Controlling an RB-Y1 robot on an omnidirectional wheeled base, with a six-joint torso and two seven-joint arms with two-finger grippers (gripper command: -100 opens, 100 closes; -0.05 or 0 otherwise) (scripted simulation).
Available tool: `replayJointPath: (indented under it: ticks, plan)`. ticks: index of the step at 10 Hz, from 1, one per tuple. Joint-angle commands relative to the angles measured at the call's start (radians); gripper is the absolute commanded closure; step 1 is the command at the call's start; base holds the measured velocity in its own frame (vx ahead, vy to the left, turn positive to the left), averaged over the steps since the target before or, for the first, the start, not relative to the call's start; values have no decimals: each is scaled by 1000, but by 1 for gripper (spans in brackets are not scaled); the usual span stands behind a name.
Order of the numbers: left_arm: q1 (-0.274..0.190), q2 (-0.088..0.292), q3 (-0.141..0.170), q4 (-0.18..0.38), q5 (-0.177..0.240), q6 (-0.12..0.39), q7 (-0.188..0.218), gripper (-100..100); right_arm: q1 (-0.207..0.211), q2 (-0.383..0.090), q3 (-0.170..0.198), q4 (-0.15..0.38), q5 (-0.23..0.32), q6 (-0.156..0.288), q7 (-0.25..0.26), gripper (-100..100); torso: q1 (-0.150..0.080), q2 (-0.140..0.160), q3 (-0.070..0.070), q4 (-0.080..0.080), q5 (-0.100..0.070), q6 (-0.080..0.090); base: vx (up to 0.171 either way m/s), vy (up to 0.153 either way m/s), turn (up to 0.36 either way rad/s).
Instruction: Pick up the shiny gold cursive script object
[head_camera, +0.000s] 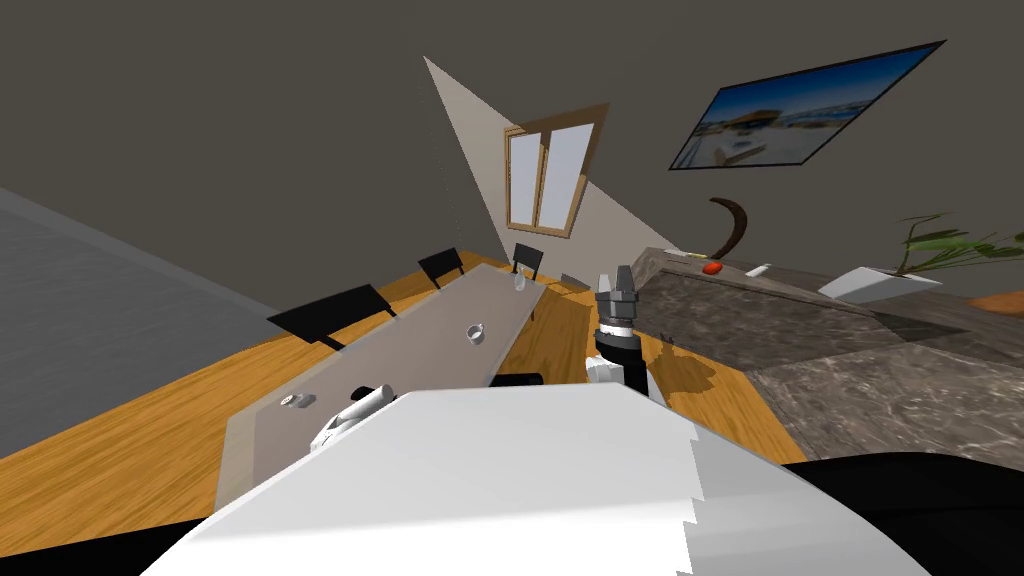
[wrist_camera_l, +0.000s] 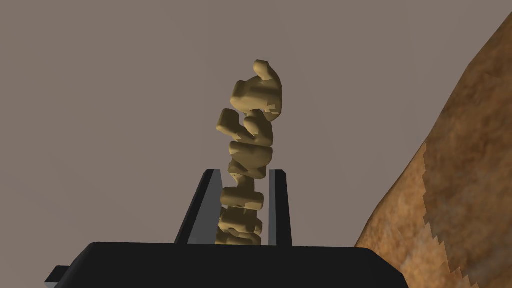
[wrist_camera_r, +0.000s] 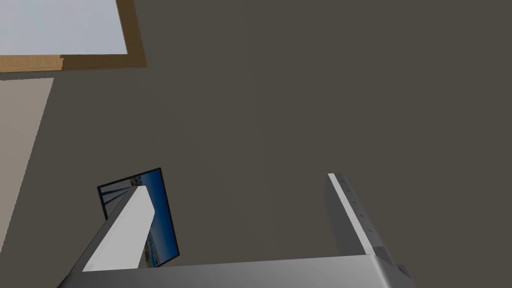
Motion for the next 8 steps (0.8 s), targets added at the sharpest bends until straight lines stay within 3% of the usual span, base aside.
replayJointPath:
  ticks: [1,2,3,4,5,6,8]
  plan:
    - [0,0,0,0,0,0,0,0,0,0,0,0,0,0,0,0,0,0,0,0,0,0,0,0,0]
    - [8,14,33,26,14,-8,-6,100,0,0,0,0,0,0,0,0,0,0,0,0,0,0,-62,-3,-370]
    - [11,32,67,51,28,-15,-11,100,0,0,0,0,0,0,0,0,1,3,2,1,0,2,-158,-9,-411]
    - [11,32,76,68,28,-15,-11,100,-1,0,0,0,0,0,0,0,1,8,5,2,0,1,-128,-7,-360]
    - [15,50,117,111,43,-21,-16,100,0,0,0,0,0,0,0,0,1,9,5,2,0,1,-115,-13,-411]
    - [15,50,119,111,43,-21,-16,100,0,0,0,0,0,0,0,0,1,9,5,2,0,1,-94,-7,-228]
    - [21,86,189,188,72,-34,-26,100,0,0,0,0,0,0,0,0,1,7,4,2,0,1,-121,-37,-422]
